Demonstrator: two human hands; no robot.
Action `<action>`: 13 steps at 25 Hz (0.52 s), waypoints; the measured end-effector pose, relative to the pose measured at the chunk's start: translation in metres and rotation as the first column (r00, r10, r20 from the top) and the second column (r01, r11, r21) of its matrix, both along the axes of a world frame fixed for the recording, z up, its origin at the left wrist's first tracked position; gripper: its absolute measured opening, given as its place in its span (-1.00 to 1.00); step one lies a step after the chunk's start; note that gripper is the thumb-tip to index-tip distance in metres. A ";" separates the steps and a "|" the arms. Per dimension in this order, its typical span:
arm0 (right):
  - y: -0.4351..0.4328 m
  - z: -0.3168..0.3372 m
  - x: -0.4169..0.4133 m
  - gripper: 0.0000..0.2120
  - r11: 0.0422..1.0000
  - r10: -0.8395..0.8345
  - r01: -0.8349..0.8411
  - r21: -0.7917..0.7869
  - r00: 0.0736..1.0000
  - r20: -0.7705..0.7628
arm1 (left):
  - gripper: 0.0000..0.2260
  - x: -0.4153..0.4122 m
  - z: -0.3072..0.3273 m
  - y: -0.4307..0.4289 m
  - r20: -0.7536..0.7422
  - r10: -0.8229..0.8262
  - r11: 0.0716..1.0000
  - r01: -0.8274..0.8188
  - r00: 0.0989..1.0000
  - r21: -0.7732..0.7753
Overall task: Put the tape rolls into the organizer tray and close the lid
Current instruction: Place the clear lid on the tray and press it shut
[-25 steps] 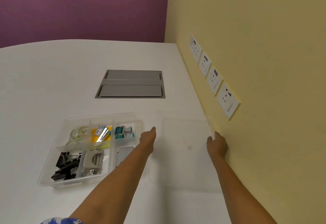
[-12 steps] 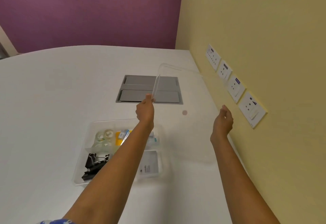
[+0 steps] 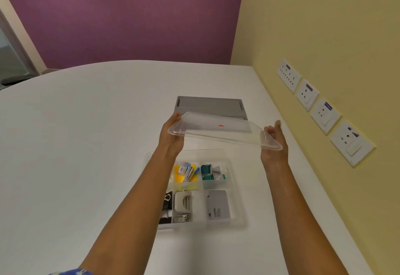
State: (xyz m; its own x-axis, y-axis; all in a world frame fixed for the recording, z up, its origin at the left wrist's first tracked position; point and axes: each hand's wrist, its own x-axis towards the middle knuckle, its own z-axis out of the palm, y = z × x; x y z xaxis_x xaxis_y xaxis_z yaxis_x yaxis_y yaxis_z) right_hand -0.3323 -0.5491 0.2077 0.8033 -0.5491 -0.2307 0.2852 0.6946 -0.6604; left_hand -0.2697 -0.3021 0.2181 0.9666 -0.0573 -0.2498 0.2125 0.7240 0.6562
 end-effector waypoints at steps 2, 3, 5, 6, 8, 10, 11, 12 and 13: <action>0.001 -0.010 0.004 -0.76 0.974 0.152 -0.162 -0.157 0.986 -0.074 | -0.62 0.004 -0.003 0.017 -0.025 -0.082 0.991 0.079 0.996 -0.107; 0.000 -0.016 0.006 -0.65 0.948 0.220 -0.241 -0.208 0.968 -0.116 | -0.58 0.004 -0.005 0.024 -0.040 -0.131 0.983 0.124 0.991 -0.134; -0.001 -0.023 0.007 -0.52 0.908 0.291 -0.335 -0.252 0.936 -0.197 | -0.64 0.005 -0.013 0.036 -0.057 -0.163 0.964 0.147 0.985 -0.223; -0.001 -0.026 0.008 -0.50 0.904 0.307 -0.353 -0.241 0.929 -0.208 | -0.67 0.006 -0.018 0.042 -0.050 -0.151 0.958 0.134 0.987 -0.254; -0.001 -0.030 0.009 -0.50 0.911 0.318 -0.359 -0.204 0.925 -0.207 | -0.64 0.006 -0.026 0.053 0.001 -0.167 0.976 0.165 0.986 -0.143; 0.001 -0.028 0.009 -0.51 0.865 0.320 -0.403 -0.299 0.902 -0.289 | -0.74 0.005 -0.032 0.060 0.055 -0.291 0.918 0.262 0.955 0.299; 0.005 -0.028 0.009 -0.52 0.801 0.323 -0.457 -0.387 0.874 -0.363 | -0.73 0.002 -0.034 0.061 0.039 -0.349 0.812 0.281 0.936 0.511; 0.009 -0.029 0.009 -0.53 0.719 0.317 -0.514 -0.468 0.842 -0.437 | -0.66 0.001 -0.037 0.062 0.020 -0.363 0.715 0.265 0.932 0.647; 0.014 -0.031 0.008 -0.54 0.640 0.305 -0.560 -0.526 0.813 -0.496 | -0.60 0.001 -0.041 0.063 0.013 -0.343 0.653 0.229 0.939 0.722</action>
